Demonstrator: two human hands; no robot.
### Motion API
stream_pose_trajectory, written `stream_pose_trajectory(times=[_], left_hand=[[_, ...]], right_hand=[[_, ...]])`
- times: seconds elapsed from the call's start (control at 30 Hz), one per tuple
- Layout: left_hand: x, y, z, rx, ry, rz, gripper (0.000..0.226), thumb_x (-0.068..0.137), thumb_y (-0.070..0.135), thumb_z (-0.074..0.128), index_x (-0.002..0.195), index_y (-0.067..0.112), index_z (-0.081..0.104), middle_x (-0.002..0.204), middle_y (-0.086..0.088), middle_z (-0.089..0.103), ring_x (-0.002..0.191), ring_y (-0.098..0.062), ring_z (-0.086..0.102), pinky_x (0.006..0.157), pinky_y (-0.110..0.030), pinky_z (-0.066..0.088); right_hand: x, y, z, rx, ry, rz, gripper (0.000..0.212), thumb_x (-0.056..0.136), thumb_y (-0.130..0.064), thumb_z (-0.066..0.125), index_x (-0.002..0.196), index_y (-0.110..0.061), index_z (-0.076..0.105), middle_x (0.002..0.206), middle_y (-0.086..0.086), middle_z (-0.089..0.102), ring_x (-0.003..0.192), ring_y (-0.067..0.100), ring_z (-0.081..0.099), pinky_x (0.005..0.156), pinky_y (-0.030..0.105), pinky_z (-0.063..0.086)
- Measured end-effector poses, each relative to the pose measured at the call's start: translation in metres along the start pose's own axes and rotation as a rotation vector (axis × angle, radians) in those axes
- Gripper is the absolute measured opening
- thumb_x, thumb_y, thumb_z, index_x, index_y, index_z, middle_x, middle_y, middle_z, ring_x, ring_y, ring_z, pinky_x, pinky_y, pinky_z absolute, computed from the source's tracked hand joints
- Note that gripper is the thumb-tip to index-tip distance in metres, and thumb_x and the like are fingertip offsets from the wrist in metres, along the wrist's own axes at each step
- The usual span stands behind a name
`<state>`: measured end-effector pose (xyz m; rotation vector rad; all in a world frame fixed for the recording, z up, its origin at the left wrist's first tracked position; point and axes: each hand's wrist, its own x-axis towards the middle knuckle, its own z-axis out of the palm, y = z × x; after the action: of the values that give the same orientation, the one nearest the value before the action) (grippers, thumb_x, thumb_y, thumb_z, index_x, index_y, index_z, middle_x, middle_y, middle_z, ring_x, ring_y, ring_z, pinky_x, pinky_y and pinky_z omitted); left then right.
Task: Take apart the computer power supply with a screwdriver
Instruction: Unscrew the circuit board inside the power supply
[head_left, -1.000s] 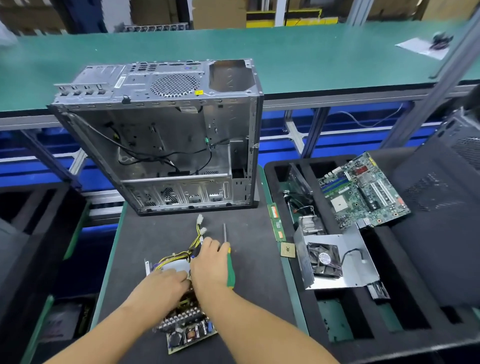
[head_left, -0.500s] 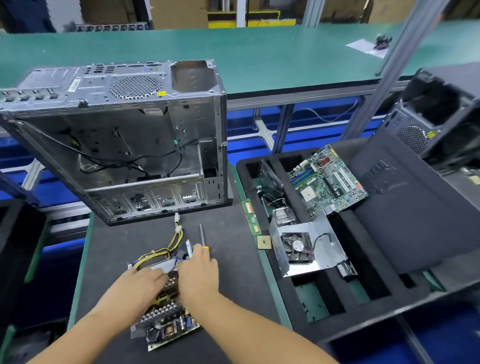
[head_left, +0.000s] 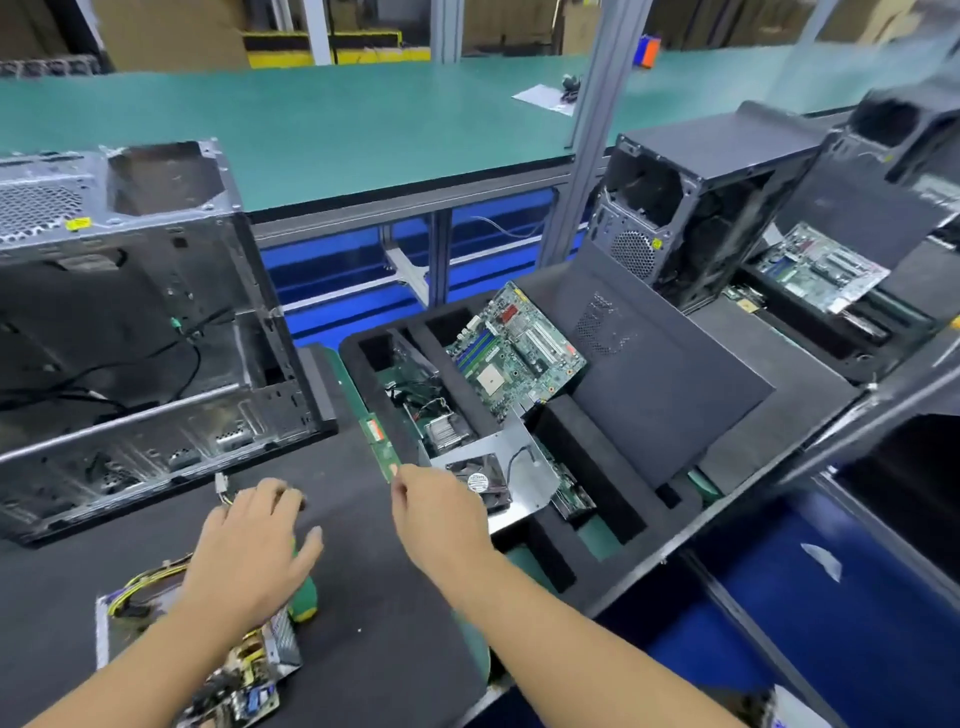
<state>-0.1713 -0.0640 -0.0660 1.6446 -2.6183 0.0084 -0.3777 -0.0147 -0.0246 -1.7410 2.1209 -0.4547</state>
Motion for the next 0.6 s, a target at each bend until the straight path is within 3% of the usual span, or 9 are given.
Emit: stream_pose_trajectory(times=[0.07,0.13,0.23,0.33,0.47,0.53,0.57,0.6], left_hand=[[0.002,0.008,0.014,-0.006,-0.039,-0.048,0.032,0.089,0.047,0.059,0.110,0.023,0.067,0.120,0.000,0.059,0.112,-0.025,0.056,0.094,-0.047,0.043],[0.004,0.014,0.023,-0.032,-0.013,-0.012,0.030,0.087,0.043,0.064,0.108,0.022,0.069,0.120,-0.002,0.061,0.113,-0.027,0.058,0.099,-0.051,0.040],[0.018,0.040,0.024,-0.147,-0.023,0.114,0.020,0.087,0.037,0.069,0.103,0.025,0.071,0.111,0.004,0.065,0.104,-0.023,0.064,0.088,-0.047,0.045],[0.034,0.083,0.015,-0.304,-0.102,0.255,0.012,0.095,0.038,0.057,0.100,0.031,0.065,0.100,0.014,0.064,0.094,-0.014,0.065,0.080,-0.036,0.048],[0.042,0.109,0.019,-0.300,-0.116,0.330,0.013,0.098,0.042,0.049,0.099,0.036,0.061,0.099,0.018,0.060,0.095,-0.007,0.060,0.083,-0.032,0.045],[0.041,0.107,0.026,-0.319,-0.141,0.296,0.013,0.098,0.041,0.048,0.100,0.036,0.061,0.099,0.019,0.059,0.094,-0.007,0.060,0.085,-0.033,0.044],[0.040,0.103,0.029,-0.333,-0.154,0.278,0.012,0.099,0.040,0.048,0.099,0.036,0.060,0.097,0.020,0.059,0.094,-0.007,0.060,0.085,-0.033,0.043],[0.038,0.100,0.032,-0.334,-0.169,0.266,0.011,0.099,0.039,0.047,0.098,0.036,0.058,0.095,0.020,0.057,0.094,-0.006,0.059,0.084,-0.032,0.041]], right_hand=[[-0.003,0.030,-0.012,-0.034,0.012,0.075,0.020,0.100,-0.025,0.042,0.099,-0.018,0.061,0.095,0.007,0.067,0.086,0.034,0.063,0.066,0.036,0.046],[-0.008,0.061,-0.020,-0.083,0.007,0.140,0.023,0.100,-0.027,0.041,0.101,-0.019,0.062,0.096,0.007,0.068,0.087,0.033,0.065,0.069,0.037,0.051],[-0.014,0.096,-0.025,-0.117,-0.027,0.248,0.024,0.100,-0.028,0.041,0.101,-0.020,0.063,0.090,0.005,0.066,0.079,0.030,0.064,0.066,0.033,0.053],[-0.022,0.118,-0.021,-0.156,-0.077,0.323,0.024,0.100,-0.028,0.038,0.095,-0.019,0.061,0.085,0.003,0.063,0.074,0.028,0.060,0.062,0.030,0.047],[-0.033,0.140,-0.010,-0.135,-0.145,0.322,0.022,0.098,-0.025,0.043,0.088,-0.023,0.062,0.098,0.001,0.062,0.084,0.024,0.060,0.076,0.038,0.056],[-0.038,0.149,-0.002,-0.188,-0.351,0.303,0.028,0.100,-0.032,0.046,0.124,-0.030,0.061,0.135,0.005,0.051,0.118,0.028,0.050,0.098,0.043,0.048],[-0.040,0.152,0.002,-0.246,-0.489,0.301,0.045,0.101,-0.036,0.046,0.145,-0.032,0.042,0.154,0.007,0.032,0.135,0.033,0.034,0.108,0.046,0.038],[-0.041,0.154,0.006,-0.291,-0.588,0.314,0.059,0.101,-0.039,0.045,0.154,-0.033,0.020,0.162,0.007,0.012,0.143,0.036,0.021,0.113,0.049,0.030]])
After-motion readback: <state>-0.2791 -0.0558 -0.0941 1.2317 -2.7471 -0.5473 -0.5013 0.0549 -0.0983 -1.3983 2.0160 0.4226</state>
